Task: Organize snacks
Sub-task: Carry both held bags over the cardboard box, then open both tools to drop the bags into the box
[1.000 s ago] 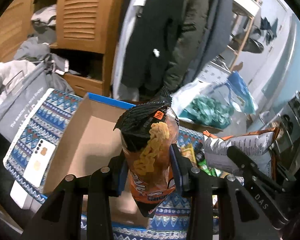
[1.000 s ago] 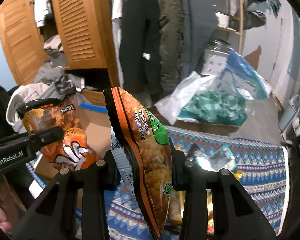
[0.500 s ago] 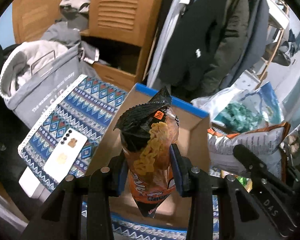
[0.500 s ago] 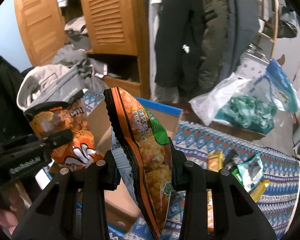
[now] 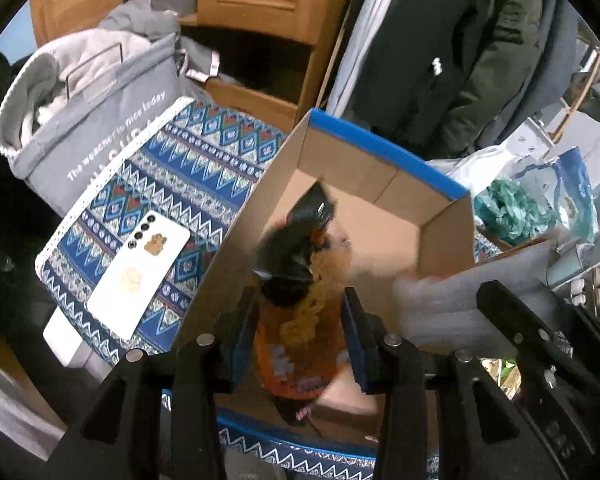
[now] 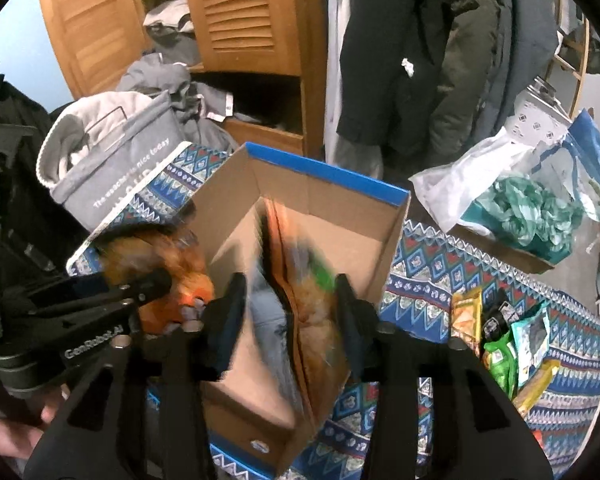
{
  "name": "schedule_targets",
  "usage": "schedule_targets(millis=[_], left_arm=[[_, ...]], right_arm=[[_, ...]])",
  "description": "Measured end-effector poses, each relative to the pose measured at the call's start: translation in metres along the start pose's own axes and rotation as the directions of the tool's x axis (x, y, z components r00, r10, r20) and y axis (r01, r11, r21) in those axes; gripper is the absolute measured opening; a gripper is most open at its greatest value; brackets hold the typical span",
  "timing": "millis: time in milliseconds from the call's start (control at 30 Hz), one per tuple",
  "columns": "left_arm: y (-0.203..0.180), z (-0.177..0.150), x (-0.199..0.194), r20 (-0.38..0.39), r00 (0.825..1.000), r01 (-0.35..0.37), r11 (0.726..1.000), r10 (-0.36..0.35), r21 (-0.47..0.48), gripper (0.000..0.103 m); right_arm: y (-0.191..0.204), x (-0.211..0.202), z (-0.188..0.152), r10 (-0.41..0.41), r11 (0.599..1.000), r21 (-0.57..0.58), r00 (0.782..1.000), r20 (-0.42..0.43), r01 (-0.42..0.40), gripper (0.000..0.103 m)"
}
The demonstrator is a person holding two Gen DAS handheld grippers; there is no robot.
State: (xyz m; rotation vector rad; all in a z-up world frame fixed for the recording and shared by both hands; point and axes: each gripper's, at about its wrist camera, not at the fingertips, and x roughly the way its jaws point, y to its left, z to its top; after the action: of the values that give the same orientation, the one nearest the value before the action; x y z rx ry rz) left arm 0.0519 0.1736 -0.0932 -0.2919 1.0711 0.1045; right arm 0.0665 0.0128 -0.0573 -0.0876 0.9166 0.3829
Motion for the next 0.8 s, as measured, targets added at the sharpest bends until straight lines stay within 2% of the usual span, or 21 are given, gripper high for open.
schedule_targets(millis=[33,67,100,233,333,400,800], left_arm=[[0.001,0.0,0.001,-0.006,1.0,-0.007,1.0,0.007,-0.006,0.052],[0.002,0.0,0.002,-0.012,1.0,-0.021,1.0,0.021,-0.01,0.061],[0.003,-0.001,0.003,-0.013,0.999,-0.032,0.999,0.032,-0.011,0.062],[0.002,-0.004,0.002,-0.022,0.999,-0.048,0.999,0.048,0.002,0.064],[-0.002,-0.006,-0.003,0.002,0.998,-0.062,0.998,0.062,0.02,0.066],[-0.005,-0.006,-0.008,0.021,0.998,-0.058,0.998,0.057,0.029,0.07],[-0.032,-0.013,-0.035,0.098,0.995,-0.04,0.994,0.03,0.106,0.073]], right_arm=[[0.0,0.0,0.0,-0.001,1.0,-0.001,1.0,0.003,0.001,0.064],[0.001,-0.001,0.0,-0.001,1.0,-0.001,1.0,0.009,0.001,0.066],[0.0,-0.001,0.0,-0.002,1.0,0.0,1.0,0.011,0.002,0.069],[-0.001,-0.001,0.0,-0.006,1.0,0.009,1.0,0.012,0.006,0.07],[-0.006,-0.003,0.0,-0.01,1.0,0.024,1.0,0.012,0.009,0.07],[-0.009,-0.005,0.0,-0.01,0.999,0.033,1.0,0.013,0.009,0.07],[-0.038,-0.024,-0.01,-0.024,0.996,0.088,0.999,0.027,0.021,0.07]])
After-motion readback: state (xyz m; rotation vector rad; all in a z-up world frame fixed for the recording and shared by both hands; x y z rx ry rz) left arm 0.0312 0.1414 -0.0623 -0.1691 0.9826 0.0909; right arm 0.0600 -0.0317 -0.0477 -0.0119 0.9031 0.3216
